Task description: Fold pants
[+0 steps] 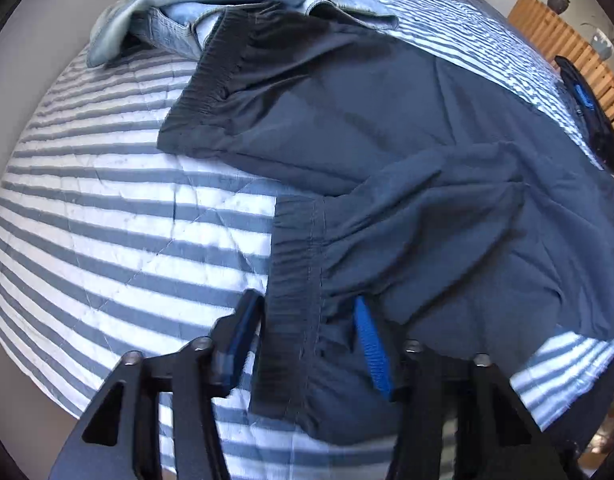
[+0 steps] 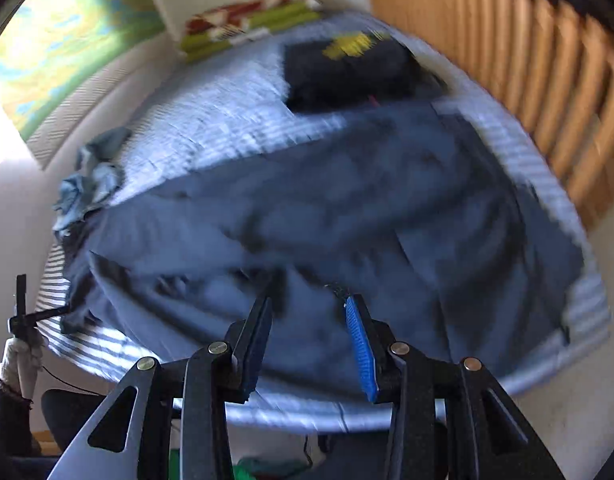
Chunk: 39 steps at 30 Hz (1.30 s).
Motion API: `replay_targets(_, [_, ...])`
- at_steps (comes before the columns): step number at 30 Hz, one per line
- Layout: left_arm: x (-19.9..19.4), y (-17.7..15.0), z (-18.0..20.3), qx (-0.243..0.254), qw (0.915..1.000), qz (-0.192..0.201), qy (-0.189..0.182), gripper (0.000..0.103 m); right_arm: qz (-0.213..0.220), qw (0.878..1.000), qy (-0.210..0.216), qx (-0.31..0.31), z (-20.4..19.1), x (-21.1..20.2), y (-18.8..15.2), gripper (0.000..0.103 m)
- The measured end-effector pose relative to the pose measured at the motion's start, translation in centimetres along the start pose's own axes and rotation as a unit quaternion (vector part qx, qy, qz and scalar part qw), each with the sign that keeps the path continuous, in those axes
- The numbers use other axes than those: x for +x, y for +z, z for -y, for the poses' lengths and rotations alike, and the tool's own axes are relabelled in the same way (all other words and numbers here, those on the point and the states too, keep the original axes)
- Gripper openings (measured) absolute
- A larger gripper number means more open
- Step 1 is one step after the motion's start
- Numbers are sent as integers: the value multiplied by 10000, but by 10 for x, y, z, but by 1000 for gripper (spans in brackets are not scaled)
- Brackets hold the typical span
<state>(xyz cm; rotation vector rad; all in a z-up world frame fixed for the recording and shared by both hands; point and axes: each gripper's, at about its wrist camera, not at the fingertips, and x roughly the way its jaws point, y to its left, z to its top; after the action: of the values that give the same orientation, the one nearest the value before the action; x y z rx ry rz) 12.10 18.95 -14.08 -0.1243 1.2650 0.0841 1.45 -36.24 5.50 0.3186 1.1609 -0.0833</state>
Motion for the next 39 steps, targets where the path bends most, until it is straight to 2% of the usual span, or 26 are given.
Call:
replay_targets(1, [-2,2,5,90,10000,-11,-10,30,-96,9998,-75,147,7,7,-12,35])
replay_targets(2, [-9,2,7,98,9998,74,-173,29,-183,9995,-37,246,11,11,-17,35])
replay_targets(4, [-39,1,6,154,9973,574,-439,29,-328,9987,10,389,15,19,-21,35])
replay_targets(7, [-92,-18,-12,248,9896,1305,-550,30,-395,9989,120,237,5,25,-18,35])
replay_targets(9, [-107,-36,-37,36,9872,1490,-563,33,-367,9991,217,-73,-14,27,-14,35])
replay_targets(12, [-98,-55,-74,-581,9894,1309,-249,46,-375,9964,526,-542,-51,36,-8,35])
replay_targets(16, [-76,-70,-102,-1144,9900,774,-274,46,-533,9875,801,-1248,-106,53,-9,35])
replay_targets(19, [-67,-70,-95,-1045,9910,675,-503,47,-492,9814,727,-1705,-133,55,-13,35])
replay_targets(20, [-64,-70,-91,-980,9917,644,-526,50,-442,9811,771,-1721,-135,52,-15,35])
replay_targets(21, [-61,-68,-86,-891,9927,599,-551,57,-398,9823,845,-1626,-132,48,-15,35])
replay_targets(22, [-58,-66,-82,-817,9934,564,-567,63,-322,9840,905,-1498,-127,44,-14,35])
replay_targets(26, [-39,-54,-64,-600,9954,307,-679,64,368,9925,687,-945,-85,16,-18,35])
replay_targets(30, [-23,-55,-39,-238,9980,137,-561,64,874,9958,-13,-262,-27,-9,-25,35])
replay_targets(32, [-17,-56,-28,-92,9990,157,-408,57,893,9941,-571,213,8,-16,-28,35])
replay_targets(34, [-17,-55,-17,47,9987,199,-472,31,773,9898,-851,836,50,-19,-32,35])
replay_targets(37, [-17,-51,-12,26,9987,185,-482,29,621,9806,-1004,1567,99,-19,-35,35])
replay_targets(39, [-22,-49,-12,-46,9982,230,-547,29,470,9784,-1029,1728,115,-15,-34,35])
